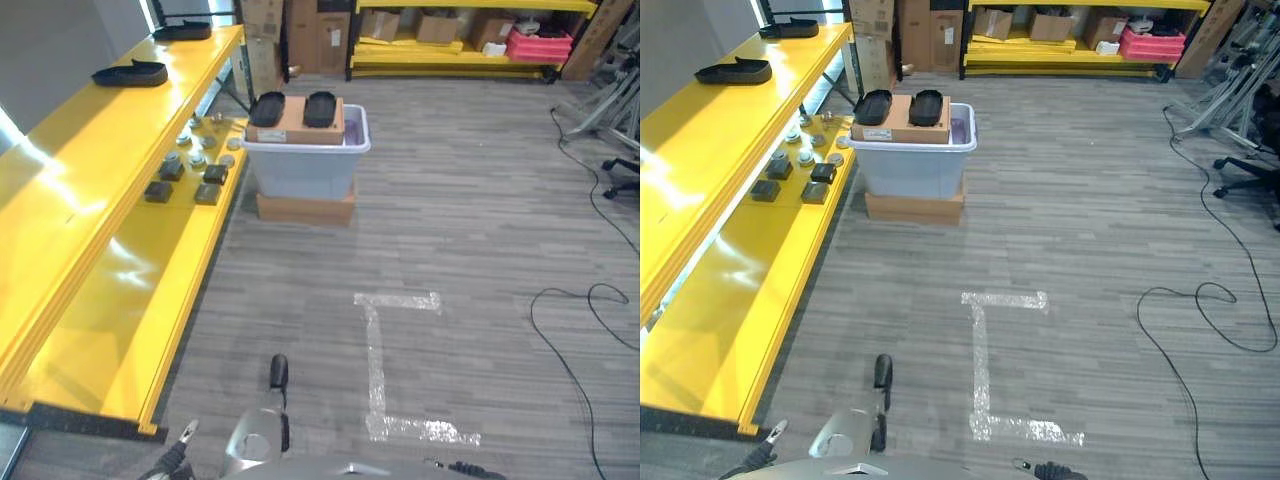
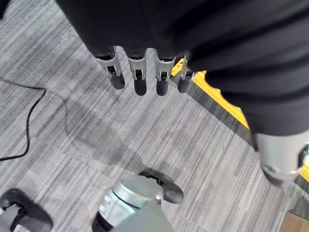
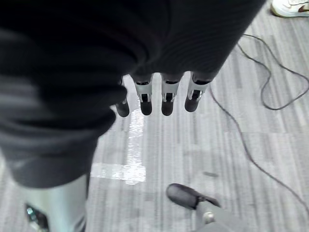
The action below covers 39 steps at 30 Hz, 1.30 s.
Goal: Move parts from the plastic box to the shelf.
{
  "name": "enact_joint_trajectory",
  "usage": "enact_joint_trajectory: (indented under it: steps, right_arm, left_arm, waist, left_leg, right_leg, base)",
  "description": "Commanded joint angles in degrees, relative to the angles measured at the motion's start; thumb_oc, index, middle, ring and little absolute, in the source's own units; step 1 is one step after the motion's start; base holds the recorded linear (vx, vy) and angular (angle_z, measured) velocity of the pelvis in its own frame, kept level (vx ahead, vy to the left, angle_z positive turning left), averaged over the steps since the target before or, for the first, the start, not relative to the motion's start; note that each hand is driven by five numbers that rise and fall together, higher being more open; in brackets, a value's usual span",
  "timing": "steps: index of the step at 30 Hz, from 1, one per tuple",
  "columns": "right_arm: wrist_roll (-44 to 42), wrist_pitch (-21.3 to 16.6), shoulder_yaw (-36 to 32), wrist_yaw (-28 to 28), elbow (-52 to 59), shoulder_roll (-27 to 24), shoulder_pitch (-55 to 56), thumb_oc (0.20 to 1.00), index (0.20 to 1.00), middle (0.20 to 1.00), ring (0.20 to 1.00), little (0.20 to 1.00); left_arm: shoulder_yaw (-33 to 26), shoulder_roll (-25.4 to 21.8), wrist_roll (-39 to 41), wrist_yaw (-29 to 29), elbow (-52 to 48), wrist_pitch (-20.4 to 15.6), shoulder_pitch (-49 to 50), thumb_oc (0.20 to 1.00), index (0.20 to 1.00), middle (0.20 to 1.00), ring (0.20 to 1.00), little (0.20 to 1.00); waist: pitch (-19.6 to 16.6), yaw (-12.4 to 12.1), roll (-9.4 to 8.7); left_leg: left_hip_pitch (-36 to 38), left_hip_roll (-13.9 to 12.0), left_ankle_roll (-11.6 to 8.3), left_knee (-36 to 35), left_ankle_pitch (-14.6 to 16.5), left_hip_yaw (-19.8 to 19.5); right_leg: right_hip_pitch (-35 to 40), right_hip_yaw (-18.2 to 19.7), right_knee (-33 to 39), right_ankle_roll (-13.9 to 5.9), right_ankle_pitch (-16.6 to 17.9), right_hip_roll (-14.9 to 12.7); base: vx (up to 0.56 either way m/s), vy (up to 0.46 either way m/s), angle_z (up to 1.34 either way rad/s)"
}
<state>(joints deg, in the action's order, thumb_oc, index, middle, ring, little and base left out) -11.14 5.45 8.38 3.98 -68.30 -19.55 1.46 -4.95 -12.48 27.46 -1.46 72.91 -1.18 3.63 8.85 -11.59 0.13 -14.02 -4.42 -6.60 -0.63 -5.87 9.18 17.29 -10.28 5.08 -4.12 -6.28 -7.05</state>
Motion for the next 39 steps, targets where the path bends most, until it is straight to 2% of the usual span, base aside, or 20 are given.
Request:
enact_joint_trajectory:
  steps: [1, 3, 6, 9, 11, 14, 15, 16, 17, 19, 24, 25, 29, 30, 31, 34, 36, 37, 38, 39]
  right_arm:
    - [-2.38, -1.41, 1.37, -0.04, 1.62, -1.59, -2.13, 1.000, 1.000, 1.000, 1.000, 1.000]
    - [-3.70, 0.16, 2.20, -0.20, 0.99, -0.52, -4.18, 1.000, 1.000, 1.000, 1.000, 1.000]
    - [-4.73, -0.07, 2.84, -0.06, 0.09, 0.68, -5.41, 1.000, 1.000, 1.000, 1.000, 1.000]
    - [-6.21, -0.57, 2.72, 0.28, -0.36, 1.36, -6.41, 1.000, 1.000, 1.000, 1.000, 1.000]
    - [-6.62, -2.43, 2.61, -0.09, -0.01, 1.85, -6.45, 1.000, 1.000, 1.000, 1.000, 1.000]
    - [-6.17, -3.82, 2.56, -1.11, 1.81, 1.23, -5.87, 1.000, 1.000, 1.000, 1.000, 1.000]
    - [-5.34, -3.91, 1.68, -2.06, 2.62, 0.74, -5.05, 1.000, 1.000, 1.000, 1.000, 1.000]
    - [-5.14, -4.37, 1.41, -2.19, 2.58, 1.07, -5.03, 1.000, 1.000, 1.000, 1.000, 1.000]
    - [-5.16, -4.49, 1.37, -2.20, 2.56, 1.14, -5.01, 1.000, 1.000, 1.000, 1.000, 1.000]
    - [-5.59, -5.37, 0.87, -2.23, 2.46, 1.95, -5.11, 1.000, 1.000, 1.000, 1.000, 1.000]
    - [-6.33, -3.04, 1.05, -1.84, 3.24, 1.95, -4.40, 1.000, 1.000, 1.000, 1.000, 1.000]
    - [-4.73, -2.15, 1.29, -1.67, 2.44, 1.92, -4.18, 1.000, 1.000, 1.000, 1.000, 1.000]
    - [-1.78, -0.96, 2.25, -1.58, 1.63, 1.25, -3.85, 1.000, 1.000, 1.000, 1.000, 1.000]
    - [-1.26, -0.20, 2.60, -1.46, 1.65, 0.71, -3.74, 1.000, 1.000, 1.000, 1.000, 1.000]
    - [-0.63, 0.81, 3.10, -0.74, 2.02, -0.18, -3.33, 1.000, 1.000, 1.000, 1.000, 1.000]
    - [-0.13, 1.08, 2.85, 0.04, 2.33, -0.97, -2.62, 1.000, 1.000, 1.000, 1.000, 1.000]
    - [0.81, 0.50, 2.37, -0.15, 2.15, -1.13, -2.24, 1.000, 1.000, 1.000, 1.000, 1.000]
    - [1.40, -1.24, 1.78, -0.09, 1.49, -0.91, -1.94, 1.000, 1.000, 1.000, 1.000, 1.000]
    - [1.61, -1.58, 1.70, -0.17, 1.41, -0.97, -1.86, 1.000, 1.000, 1.000, 1.000, 1.000]
    - [1.66, -1.94, 1.60, -0.07, 1.50, -1.09, -1.79, 1.000, 1.000, 1.000, 1.000, 1.000]
  left_arm:
    - [-0.14, -2.20, 1.92, 0.36, -1.51, -2.18, 0.47, 1.000, 1.000, 1.000, 1.000, 1.000]
    - [-0.49, -2.77, -1.56, 0.70, -0.74, -2.19, 1.33, 1.000, 1.000, 1.000, 1.000, 1.000]
    - [0.59, -2.95, -3.63, -0.03, 0.25, -2.56, 0.69, 1.000, 1.000, 1.000, 1.000, 1.000]
    - [2.29, -2.77, -3.09, -0.20, 0.11, -3.14, 0.42, 1.000, 1.000, 1.000, 1.000, 1.000]
    - [3.84, -3.42, -1.10, 0.19, -0.87, -2.33, -0.82, 1.000, 1.000, 1.000, 1.000, 1.000]
    - [4.70, -3.06, -0.34, 0.62, -1.40, -1.15, -2.56, 1.000, 1.000, 1.000, 1.000, 1.000]
    - [5.29, -2.17, 0.00, 1.01, -1.68, -1.18, -2.66, 1.000, 1.000, 1.000, 1.000, 1.000]
    - [5.81, -2.46, -0.34, 0.61, -1.73, -1.67, -2.63, 1.000, 1.000, 1.000, 1.000, 1.000]
    - [5.94, -2.53, -0.35, 0.53, -1.74, -1.76, -2.59, 1.000, 1.000, 1.000, 1.000, 1.000]
    - [6.59, -3.34, -1.28, 0.00, -2.14, -2.68, -1.96, 1.000, 1.000, 1.000, 1.000, 1.000]
    - [5.85, -2.66, -4.18, 0.98, -1.62, -2.82, -0.88, 1.000, 1.000, 1.000, 1.000, 1.000]
    - [4.83, -2.11, -5.09, 0.67, -1.06, -2.87, -0.40, 1.000, 1.000, 1.000, 1.000, 1.000]
    - [4.33, -1.52, -5.61, -0.28, -0.86, -3.09, -0.09, 1.000, 1.000, 1.000, 1.000, 1.000]
    - [4.78, -1.20, -5.06, -0.18, -1.16, -2.94, -0.10, 1.000, 1.000, 1.000, 1.000, 1.000]
    - [5.38, -0.55, -3.88, 0.30, -1.88, -2.51, -0.10, 1.000, 1.000, 1.000, 1.000, 1.000]
    - [5.77, -0.25, -3.36, 0.52, -2.27, -2.34, -0.39, 1.000, 1.000, 1.000, 1.000, 1.000]
    - [5.80, -0.36, -3.31, 0.45, -2.23, -2.36, -0.70, 1.000, 1.000, 1.000, 1.000, 1.000]
    - [6.33, -1.13, -2.16, 0.69, -2.29, -2.41, -1.22, 1.000, 1.000, 1.000, 1.000, 1.000]
    - [6.42, -1.26, -1.77, 0.75, -2.26, -2.44, -1.27, 1.000, 1.000, 1.000, 1.000, 1.000]
    - [6.51, -1.22, -1.45, 0.76, -2.26, -2.49, -1.33, 1.000, 1.000, 1.000, 1.000, 1.000]
  waist:
    - [-1.21, -2.12, -0.81]
    - [-2.88, -3.85, -2.18]
    - [-4.67, -4.87, -3.41]
    - [-5.47, -4.33, -3.00]
    - [-4.90, -3.39, -3.47]
    - [-3.65, -2.41, -4.34]
    - [-2.89, -1.06, -4.41]
    - [-2.19, -0.21, -4.37]
    - [-2.07, -0.13, -4.18]
    - [-0.35, 1.06, -4.22]
    - [0.08, 1.57, -5.47]
    - [-0.84, 1.41, -5.50]
    - [-3.25, 1.78, -6.07]
    - [-3.65, 1.72, -5.75]
    - [-4.44, 1.94, -5.64]
    - [-4.58, 2.42, -5.48]
    - [-4.02, 2.49, -4.98]
    - [-2.78, 2.39, -3.76]
    - [-2.47, 2.20, -3.48]
    - [-1.97, 1.69, -2.96]
  left_leg:
    - [-1.58, 3.63, 3.69, 2.55, -4.97, -2.68]
    - [0.03, 7.22, 6.18, 6.14, -1.81, -3.31]
    - [3.65, 11.64, 10.65, 6.19, 2.27, -1.99]
    - [6.57, 13.02, 12.86, 4.68, 4.37, -2.25]
    - [7.10, 13.41, 12.64, 5.76, 6.04, -2.08]
    - [6.52, 12.83, 9.85, 10.01, 7.69, -2.27]
    - [7.94, 12.48, 9.00, 11.69, 10.10, -2.37]
    - [9.34, 12.13, 9.63, 12.47, 12.22, -3.03]
    - [9.55, 11.84, 9.80, 13.00, 13.05, -3.12]
    - [11.76, 10.87, 10.90, 16.10, 17.78, -3.90]
    - [11.55, 8.74, 9.64, 25.60, 23.04, -3.01]
    - [11.93, 6.76, 9.20, 29.68, 24.42, -3.47]
    - [12.42, 3.58, 7.72, 33.81, 21.28, -3.99]
    - [12.11, 2.00, 6.92, 36.99, 19.39, -4.16]
    - [10.02, 0.55, 6.06, 41.99, 15.68, -4.81]
    - [7.64, 2.08, 5.72, 41.05, 13.39, -5.28]
    - [8.73, 3.74, 5.85, 34.67, 14.30, -5.39]
    - [12.88, 7.15, 5.85, 12.87, 13.90, -5.57]
    - [13.34, 7.55, 5.53, 9.94, 12.42, -5.76]
    - [11.72, 7.97, 4.71, 6.37, 8.92, -5.85]
  right_leg:
    - [-8.90, -3.36, -13.96, -1.65, 1.73, 3.48]
    - [-6.36, -2.95, -20.04, -2.72, 0.12, 2.51]
    - [-6.29, -5.16, -32.35, -6.09, 5.55, 0.08]
    - [-11.62, -4.57, -37.88, -7.87, 9.29, -0.28]
    - [-14.39, -4.97, -31.48, -7.01, 8.51, 0.23]
    - [-15.51, -5.75, -11.59, -4.90, 7.91, -1.10]
    - [-18.53, -3.44, -1.72, -6.47, 13.85, -3.91]
    - [-23.36, -1.76, -0.08, -7.97, 16.00, -5.92]
    - [-24.20, -1.44, -0.08, -8.23, 16.26, -6.11]
    - [-29.58, -0.14, -0.08, -9.12, 19.22, -9.01]
    - [-24.16, -2.09, -0.73, -8.59, 16.35, -9.10]
    - [-22.24, -1.92, -1.74, -7.40, 15.16, -7.82]
    - [-21.27, -2.60, -3.38, -4.91, 13.70, -6.24]
    - [-20.62, -3.05, -3.44, -3.88, 13.32, -5.14]
    - [-20.16, -3.87, -3.30, -2.09, 12.85, -3.58]
    - [-20.17, -4.01, -2.77, -1.53, 12.70, -2.29]
    - [-20.05, -4.40, -2.70, -2.14, 12.76, -1.67]
    - [-19.63, -5.13, -3.33, -4.17, 13.36, -0.94]
    - [-19.12, -5.09, -3.34, -4.47, 13.31, -0.72]
    - [-17.63, -4.65, -2.65, -4.65, 12.93, -0.16]
  base:
    - [0.54, 0.221, -0.84]
    - [0.71, 0.281, -0.68]
    - [0.56, 0.297, -0.47]
    - [0.35, 0.175, 0.01]
    - [0.38, 0.029, 0.13]
    - [0.44, -0.147, -0.03]
    - [0.76, -0.239, 0.04]
    - [0.71, -0.212, -0.19]
    - [0.49, -0.190, -0.32]
    - [0.58, -0.211, 0.06]
    - [0.73, -0.188, 0.68]
    - [0.85, -0.157, 0.72]
    - [0.52, -0.080, 0.20]
    - [0.56, -0.076, 0.30]
    - [0.51, -0.058, 0.30]
    - [0.38, 0.011, 0.11]
    - [0.43, 0.105, 0.24]
    - [0.47, 0.162, 0.21]
    - [0.52, 0.198, 0.13]
    - [0.26, 0.099, 0.13]
